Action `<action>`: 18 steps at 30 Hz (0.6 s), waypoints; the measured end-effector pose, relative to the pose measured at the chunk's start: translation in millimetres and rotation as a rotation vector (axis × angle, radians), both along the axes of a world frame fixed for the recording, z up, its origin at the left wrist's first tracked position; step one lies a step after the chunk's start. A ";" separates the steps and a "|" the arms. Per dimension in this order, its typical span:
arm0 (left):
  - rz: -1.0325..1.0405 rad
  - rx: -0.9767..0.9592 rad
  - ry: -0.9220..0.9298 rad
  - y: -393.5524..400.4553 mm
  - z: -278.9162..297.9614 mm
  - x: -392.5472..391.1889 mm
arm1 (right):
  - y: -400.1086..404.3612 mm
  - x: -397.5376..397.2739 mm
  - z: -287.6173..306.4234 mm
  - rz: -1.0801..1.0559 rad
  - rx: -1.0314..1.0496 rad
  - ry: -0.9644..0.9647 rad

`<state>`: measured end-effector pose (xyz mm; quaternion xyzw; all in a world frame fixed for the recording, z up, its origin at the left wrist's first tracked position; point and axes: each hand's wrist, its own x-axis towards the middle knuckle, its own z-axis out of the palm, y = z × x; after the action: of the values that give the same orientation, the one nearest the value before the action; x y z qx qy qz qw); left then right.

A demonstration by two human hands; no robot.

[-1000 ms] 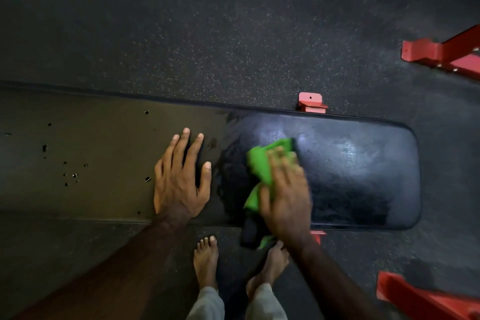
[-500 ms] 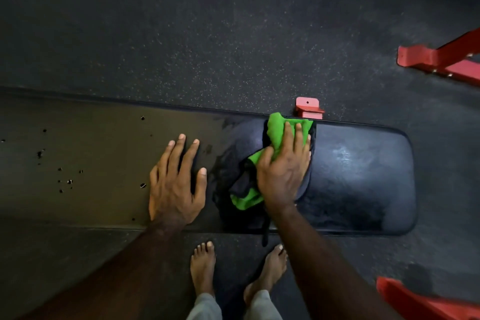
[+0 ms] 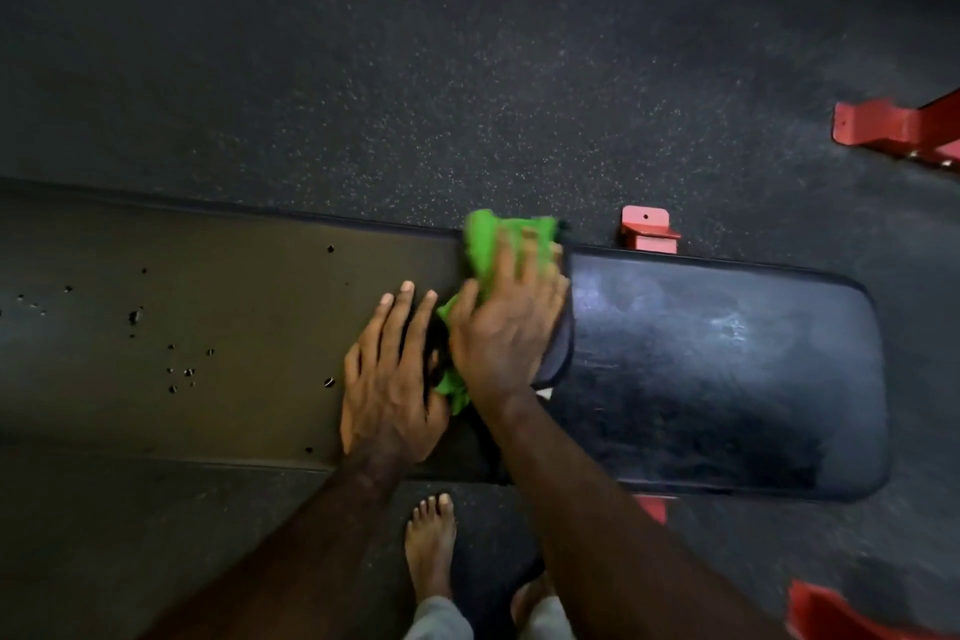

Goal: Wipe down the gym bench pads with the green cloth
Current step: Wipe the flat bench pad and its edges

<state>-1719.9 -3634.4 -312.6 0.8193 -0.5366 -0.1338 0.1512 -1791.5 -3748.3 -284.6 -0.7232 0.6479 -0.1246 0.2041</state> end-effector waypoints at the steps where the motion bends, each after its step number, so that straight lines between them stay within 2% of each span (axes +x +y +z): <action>1: -0.008 -0.010 0.005 0.3 -1.2 0.8 | 4.3 2.4 -1.1 0.204 0.014 -0.011; 3: 0.006 -0.031 0.028 1.7 0.8 0.7 | -5.7 -6.6 -4.9 0.506 -0.002 -0.041; 4: 0.022 -0.045 0.054 0.3 3.1 0.7 | -16.4 -12.6 -7.5 0.538 -0.022 -0.040; 5: 0.044 -0.072 0.104 -1.0 5.5 0.4 | -25.0 -16.5 -9.6 0.464 -0.041 -0.026; 8: 0.089 -0.221 0.299 -1.6 11.5 14.5 | -24.6 5.7 -5.4 -0.018 -0.069 -0.036; 9: 0.082 -0.256 0.319 0.4 12.6 21.7 | -15.5 22.2 -2.8 -0.115 -0.045 -0.024; 10: 0.074 -0.272 0.314 3.7 14.2 31.2 | -4.0 37.2 -0.3 -0.105 -0.025 -0.016; 14: 0.112 -0.274 0.191 19.0 17.7 100.6 | 26.7 65.9 -4.3 0.423 0.003 0.036; 18: 0.216 -0.155 0.083 23.0 18.0 180.1 | 25.8 67.0 -7.9 0.411 0.001 0.072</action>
<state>-1539.8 -3611.3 -294.6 0.8519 -0.4473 -0.1085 0.2498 -1724.4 -3722.5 -292.6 -0.8439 0.4938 -0.0542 0.2025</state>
